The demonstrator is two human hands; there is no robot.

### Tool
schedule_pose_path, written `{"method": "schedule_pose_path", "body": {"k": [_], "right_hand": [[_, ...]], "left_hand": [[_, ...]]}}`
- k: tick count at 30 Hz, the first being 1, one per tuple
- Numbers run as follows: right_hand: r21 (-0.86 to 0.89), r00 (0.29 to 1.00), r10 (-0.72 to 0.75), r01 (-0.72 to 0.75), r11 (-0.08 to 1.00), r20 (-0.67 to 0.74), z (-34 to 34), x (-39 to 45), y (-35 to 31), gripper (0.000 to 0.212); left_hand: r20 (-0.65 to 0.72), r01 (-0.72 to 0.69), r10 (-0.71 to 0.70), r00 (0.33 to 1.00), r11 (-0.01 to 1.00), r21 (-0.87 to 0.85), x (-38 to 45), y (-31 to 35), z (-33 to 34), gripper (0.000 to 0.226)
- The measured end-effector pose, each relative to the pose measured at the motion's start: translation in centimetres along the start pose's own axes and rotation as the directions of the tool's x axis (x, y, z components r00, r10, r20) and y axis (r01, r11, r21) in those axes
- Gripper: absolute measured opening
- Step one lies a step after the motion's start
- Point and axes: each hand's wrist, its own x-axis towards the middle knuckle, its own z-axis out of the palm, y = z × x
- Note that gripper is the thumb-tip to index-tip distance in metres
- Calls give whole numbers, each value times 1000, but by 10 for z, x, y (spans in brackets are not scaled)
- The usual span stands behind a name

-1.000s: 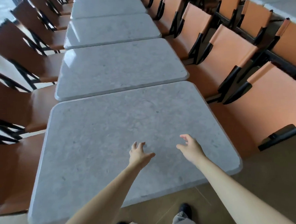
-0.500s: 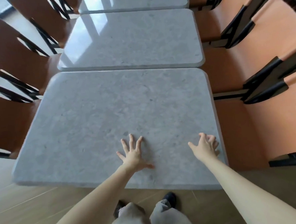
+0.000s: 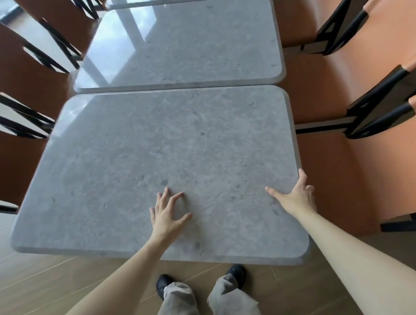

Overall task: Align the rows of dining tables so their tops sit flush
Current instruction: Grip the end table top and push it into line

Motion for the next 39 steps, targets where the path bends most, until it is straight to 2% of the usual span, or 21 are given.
{"method": "schedule_pose_path", "body": {"k": [3,4,6,8,10,12,13,14,16,17,18,23,28,34,39], "right_hand": [[100,999,44,-44,994,-1,-3,2,11,115],[128,997,75,-76,989,13,-3,2,14,112],[152,993,109,-113,982,39,-3,3,19,105],[172,990,122,-132,976,66,-3,8,21,106],[178,985,140,-156,972,100,-4,13,22,116],[177,982,143,-163,971,121,-5,17,24,121],[180,983,136,-157,971,122,-4,18,26,122],[187,983,131,-153,970,125,-4,20,27,123],[202,983,128,-154,967,135,-2,22,29,127],[201,982,126,-153,968,140,-2,22,29,128],[195,981,128,-156,968,146,-3,22,29,128],[200,980,109,-143,969,169,-3,24,30,119],[228,976,96,-140,963,194,-6,21,32,118],[241,975,90,-139,961,201,-6,18,33,122],[237,975,99,-147,960,200,-5,20,32,120]], "left_hand": [[-149,146,-151,977,988,-41,-13,-4,-4,52],[-191,237,-246,950,969,-73,-19,-8,-5,55],[-238,427,-454,859,891,-156,-29,-18,-7,74],[-238,592,-658,714,749,-297,-37,-27,-8,106],[-224,669,-807,546,581,-463,-45,-35,-7,130],[-161,661,-915,371,382,-646,-46,-48,-3,133],[-70,617,-948,311,257,-744,-45,-54,-1,131],[59,538,-954,293,113,-836,-44,-57,1,129],[280,385,-886,368,-129,-914,-38,-66,8,117],[332,334,-846,417,-197,-922,-38,-69,11,109],[346,301,-824,449,-225,-927,-37,-74,15,102],[348,274,-788,508,-235,-932,-37,-64,15,82],[385,270,-719,578,-277,-922,-38,-55,12,39],[422,267,-682,597,-327,-907,-41,-53,6,34],[427,297,-692,582,-308,-904,-39,-55,4,36]]}}
